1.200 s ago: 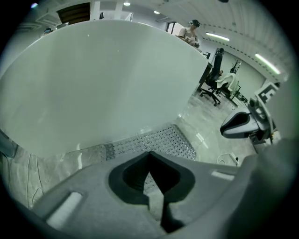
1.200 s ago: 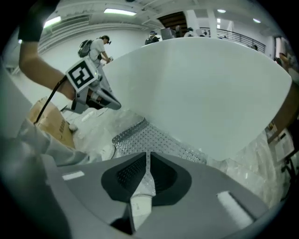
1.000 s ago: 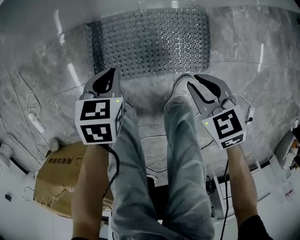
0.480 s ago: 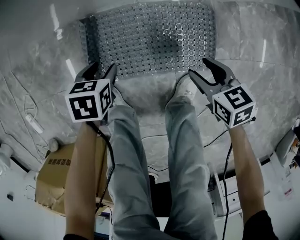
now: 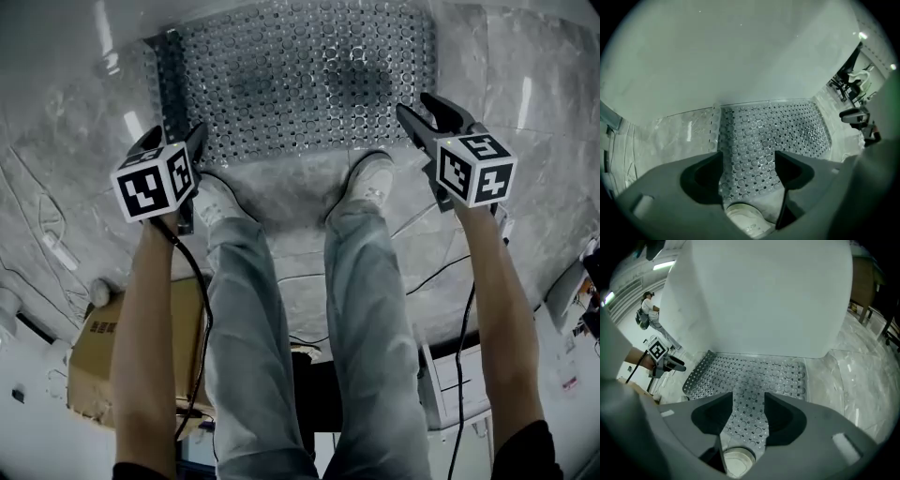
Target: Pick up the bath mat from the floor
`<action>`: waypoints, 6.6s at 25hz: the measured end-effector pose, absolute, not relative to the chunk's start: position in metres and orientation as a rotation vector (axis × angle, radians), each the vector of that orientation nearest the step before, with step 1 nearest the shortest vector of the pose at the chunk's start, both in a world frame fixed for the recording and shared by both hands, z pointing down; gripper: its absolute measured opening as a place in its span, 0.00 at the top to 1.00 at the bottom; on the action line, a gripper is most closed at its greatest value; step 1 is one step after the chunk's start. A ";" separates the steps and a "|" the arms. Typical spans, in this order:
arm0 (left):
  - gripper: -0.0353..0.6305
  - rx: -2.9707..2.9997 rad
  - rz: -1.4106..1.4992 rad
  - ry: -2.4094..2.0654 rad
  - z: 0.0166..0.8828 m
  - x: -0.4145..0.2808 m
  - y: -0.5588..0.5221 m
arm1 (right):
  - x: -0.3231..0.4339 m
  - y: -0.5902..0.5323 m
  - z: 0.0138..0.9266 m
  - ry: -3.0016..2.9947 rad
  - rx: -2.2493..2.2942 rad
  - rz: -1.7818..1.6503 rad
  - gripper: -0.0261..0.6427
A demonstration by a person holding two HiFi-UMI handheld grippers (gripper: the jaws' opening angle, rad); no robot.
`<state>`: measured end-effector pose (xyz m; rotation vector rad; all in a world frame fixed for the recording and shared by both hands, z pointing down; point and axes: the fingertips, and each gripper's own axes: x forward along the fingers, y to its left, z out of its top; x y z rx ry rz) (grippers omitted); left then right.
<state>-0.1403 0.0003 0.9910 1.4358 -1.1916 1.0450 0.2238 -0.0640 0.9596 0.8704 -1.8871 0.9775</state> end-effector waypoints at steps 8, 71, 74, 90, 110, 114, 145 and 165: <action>0.41 1.347 1.045 -1.251 1.015 -0.181 0.001 | 0.263 -0.076 1.004 -1.790 0.880 1.008 0.57; 0.91 1.329 1.085 -1.008 1.004 -0.147 0.012 | 0.248 -0.072 1.025 -1.547 0.740 1.035 0.93; 0.91 1.370 1.064 -0.969 0.980 -0.137 0.011 | 0.233 -0.068 1.006 -1.567 0.734 1.056 0.93; 0.91 1.551 1.009 -0.859 0.846 -0.098 0.010 | 0.185 -0.024 0.888 -1.664 0.739 1.135 0.93; 0.91 1.636 0.736 -1.180 0.619 -0.116 0.030 | 0.172 -0.023 0.694 -1.875 0.995 1.301 0.92; 0.91 1.664 0.659 -1.263 0.558 -0.119 0.025 | 0.174 -0.034 0.644 -1.929 1.037 1.274 0.93; 0.92 2.215 0.257 -1.440 0.199 -0.106 -0.057 | 0.140 -0.108 0.256 -2.442 1.365 0.838 0.93; 0.91 2.644 -0.037 -1.674 -0.041 -0.104 -0.139 | 0.097 -0.184 -0.019 -2.822 1.429 0.239 0.93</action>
